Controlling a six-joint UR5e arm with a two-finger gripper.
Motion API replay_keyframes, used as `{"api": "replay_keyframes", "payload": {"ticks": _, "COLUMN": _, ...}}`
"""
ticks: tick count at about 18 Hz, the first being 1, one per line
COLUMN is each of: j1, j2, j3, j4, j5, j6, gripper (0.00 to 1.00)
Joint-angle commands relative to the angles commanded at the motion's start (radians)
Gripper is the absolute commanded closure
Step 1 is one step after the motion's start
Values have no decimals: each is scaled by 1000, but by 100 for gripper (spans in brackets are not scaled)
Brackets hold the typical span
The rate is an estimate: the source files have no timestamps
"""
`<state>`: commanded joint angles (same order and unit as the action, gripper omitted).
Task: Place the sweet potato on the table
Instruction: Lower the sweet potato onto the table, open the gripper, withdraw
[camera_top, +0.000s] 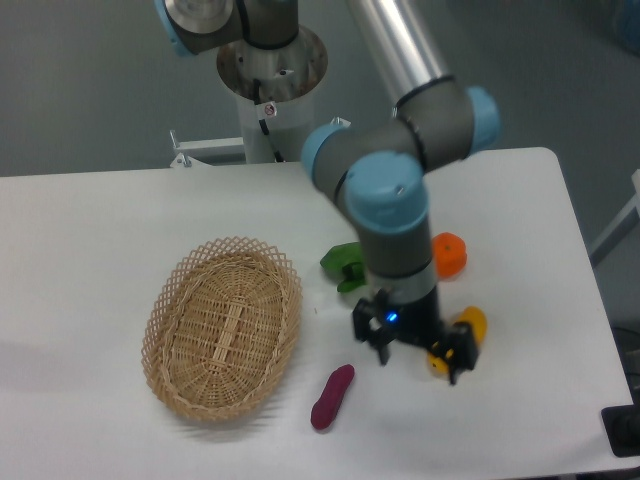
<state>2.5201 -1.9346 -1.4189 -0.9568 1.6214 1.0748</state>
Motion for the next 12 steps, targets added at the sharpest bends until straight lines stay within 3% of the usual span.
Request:
{"api": "replay_keyframes", "payload": {"ticks": 8, "j1": 106, "j2": 85, "j3": -18, "j4": -155, "j5": -5, "j6": 417, "gripper": 0}}
{"api": "replay_keyframes", "payload": {"ticks": 12, "j1": 144, "j2": 120, "j3": -54, "j4": -186, "j5": -24, "j6": 498, "gripper": 0}}
